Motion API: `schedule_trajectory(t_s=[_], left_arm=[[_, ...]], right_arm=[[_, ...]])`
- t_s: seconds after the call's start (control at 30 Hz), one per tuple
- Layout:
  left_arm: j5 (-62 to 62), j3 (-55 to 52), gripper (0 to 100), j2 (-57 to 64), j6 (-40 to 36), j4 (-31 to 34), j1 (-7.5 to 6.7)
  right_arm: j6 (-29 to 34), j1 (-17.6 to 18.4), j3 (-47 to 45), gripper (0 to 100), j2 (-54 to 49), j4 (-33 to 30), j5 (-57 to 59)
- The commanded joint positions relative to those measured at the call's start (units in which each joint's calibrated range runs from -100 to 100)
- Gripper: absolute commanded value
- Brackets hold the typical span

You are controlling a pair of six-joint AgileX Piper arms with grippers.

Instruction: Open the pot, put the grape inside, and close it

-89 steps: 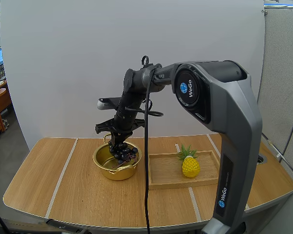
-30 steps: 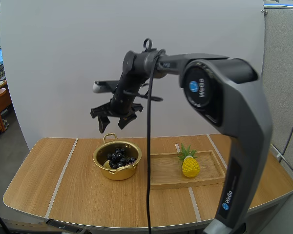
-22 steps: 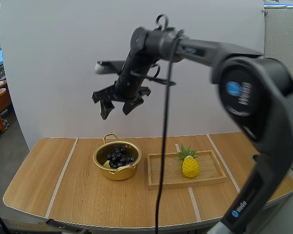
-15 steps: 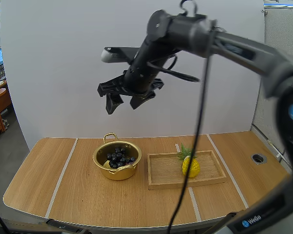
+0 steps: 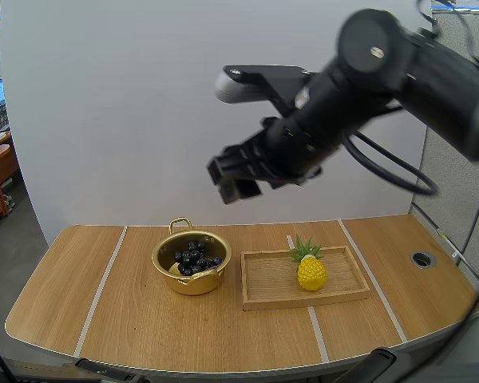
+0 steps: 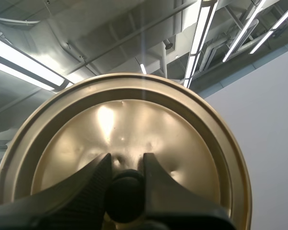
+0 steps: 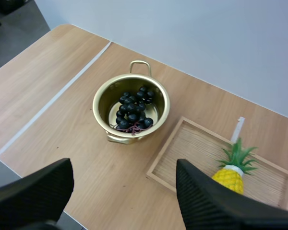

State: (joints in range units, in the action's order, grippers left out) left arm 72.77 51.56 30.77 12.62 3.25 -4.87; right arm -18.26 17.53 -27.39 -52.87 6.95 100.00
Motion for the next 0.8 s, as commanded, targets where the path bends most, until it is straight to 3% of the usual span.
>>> schedule_trajectory(t_s=[0.0, 0.03, 0.1, 0.13, 0.3, 0.47, 0.77], left_arm=[[-1.92, 0.20, 0, 0.35, -0.64, 0.64, -0.09], [-1.92, 0.20, 0, 0.35, -0.64, 0.64, -0.09], [-1.92, 0.20, 0, 0.35, -0.64, 0.64, -0.09], [-1.92, 0.20, 0, 0.35, -0.64, 0.64, -0.09], [-1.92, 0.20, 0, 0.35, -0.64, 0.64, -0.09], [-1.92, 0.20, 0, 0.35, -0.64, 0.64, -0.09], [-1.92, 0.20, 0, 0.35, -0.64, 0.64, -0.09]], right_arm=[[2.67, -0.10, -6.51, 79, -8.77, -4.61, 0.00], [2.67, -0.10, -7.27, 62, -9.68, -4.46, 0.00], [2.67, -0.10, -8.38, 9, -11.20, -3.64, 0.00], [2.67, -0.10, -8.93, 0, -11.88, -3.36, 0.00], [3.73, -0.10, -9.23, 0, -13.94, -4.62, 0.00], [3.73, -0.10, -11.25, 0, -14.59, -1.33, 0.00], [3.73, -0.10, -25.85, 0, -19.40, -1.22, 0.00]])
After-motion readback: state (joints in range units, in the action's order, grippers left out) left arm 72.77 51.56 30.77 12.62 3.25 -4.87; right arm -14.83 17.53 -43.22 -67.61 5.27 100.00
